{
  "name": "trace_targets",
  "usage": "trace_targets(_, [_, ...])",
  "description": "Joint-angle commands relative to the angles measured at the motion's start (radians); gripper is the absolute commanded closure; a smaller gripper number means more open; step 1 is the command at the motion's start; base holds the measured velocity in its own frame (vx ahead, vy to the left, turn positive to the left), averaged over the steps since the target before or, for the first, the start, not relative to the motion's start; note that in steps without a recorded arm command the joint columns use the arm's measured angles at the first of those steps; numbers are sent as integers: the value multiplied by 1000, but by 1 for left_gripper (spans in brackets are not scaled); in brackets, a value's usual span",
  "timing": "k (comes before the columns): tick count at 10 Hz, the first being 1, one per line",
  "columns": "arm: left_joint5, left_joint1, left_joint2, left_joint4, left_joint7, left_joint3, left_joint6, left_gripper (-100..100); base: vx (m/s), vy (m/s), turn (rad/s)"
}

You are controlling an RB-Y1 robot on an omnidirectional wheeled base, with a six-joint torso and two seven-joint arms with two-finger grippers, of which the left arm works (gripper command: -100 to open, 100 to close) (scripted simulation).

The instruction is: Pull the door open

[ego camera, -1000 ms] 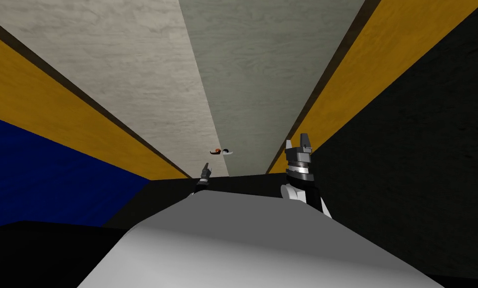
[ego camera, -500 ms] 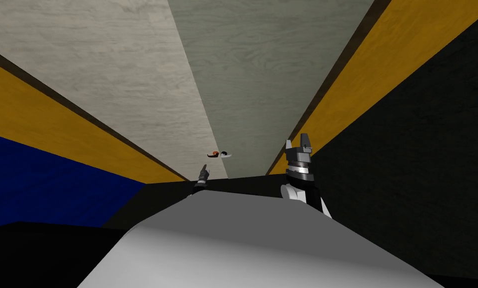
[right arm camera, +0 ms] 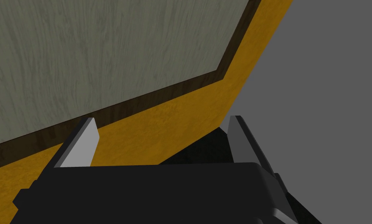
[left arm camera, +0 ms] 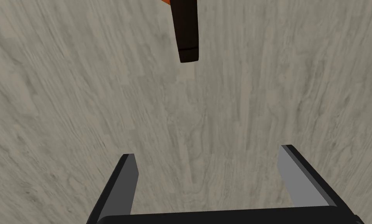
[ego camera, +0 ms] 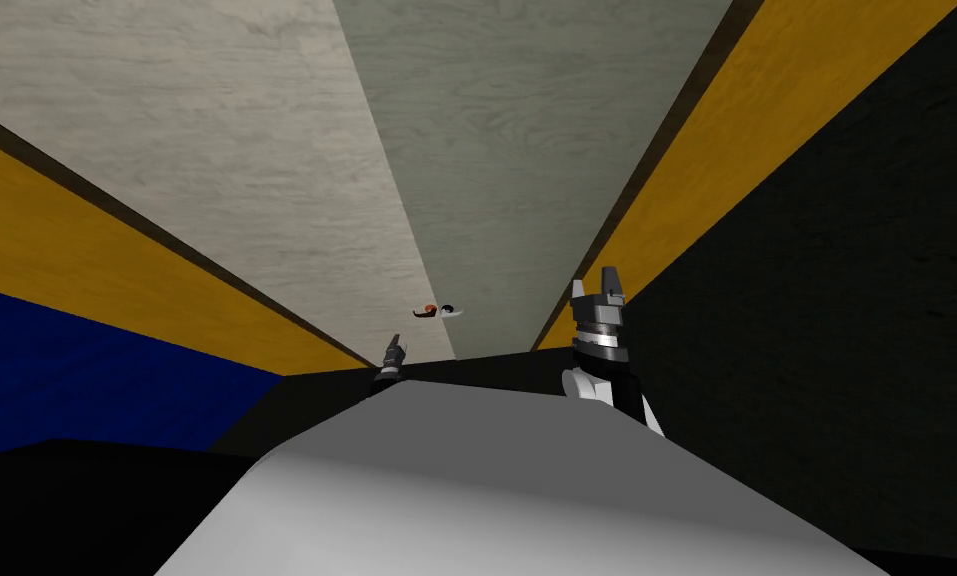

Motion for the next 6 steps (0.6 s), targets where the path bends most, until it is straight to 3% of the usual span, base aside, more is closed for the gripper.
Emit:
trace_targets(1, [8,-7,5,31,-3,16,-10,-100,43,25,-49])
trace_targets(3, [30,-11,19,70,-7,57,-18,-100,82,69,-159])
trace_targets(6, [31,-46,1,82,-10,55,-27,-100,131,115,-179])
